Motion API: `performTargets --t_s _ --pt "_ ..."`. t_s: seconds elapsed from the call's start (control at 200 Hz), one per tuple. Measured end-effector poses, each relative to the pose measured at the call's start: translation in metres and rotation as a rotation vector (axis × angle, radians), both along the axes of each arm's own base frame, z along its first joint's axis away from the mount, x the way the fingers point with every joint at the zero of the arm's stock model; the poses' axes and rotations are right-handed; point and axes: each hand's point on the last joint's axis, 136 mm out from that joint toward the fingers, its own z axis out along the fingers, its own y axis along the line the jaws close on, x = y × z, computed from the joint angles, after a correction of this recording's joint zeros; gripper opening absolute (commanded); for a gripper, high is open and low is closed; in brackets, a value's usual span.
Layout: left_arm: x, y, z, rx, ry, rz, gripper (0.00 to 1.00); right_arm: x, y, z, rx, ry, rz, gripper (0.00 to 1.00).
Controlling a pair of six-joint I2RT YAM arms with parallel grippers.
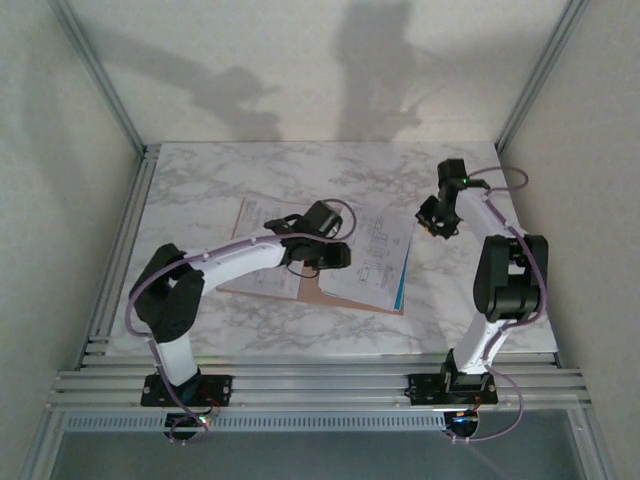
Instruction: Put the files into the folder
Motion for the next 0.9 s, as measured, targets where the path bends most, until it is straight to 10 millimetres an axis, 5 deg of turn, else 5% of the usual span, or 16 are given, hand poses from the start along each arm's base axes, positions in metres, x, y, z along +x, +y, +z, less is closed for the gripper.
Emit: performTargets --t_s 0.27,0.896 --pt "-0.007 0.015 -0.038 0.055 0.068 0.014 0.32 -0.023 0.004 -0.031 0.033 0.068 -0.041 0.00" --pt "-0.005 0.007 -0.050 0.037 0.077 -0.001 0.28 -0.025 0.027 -0.052 0.044 0.109 -0.013 0.00"
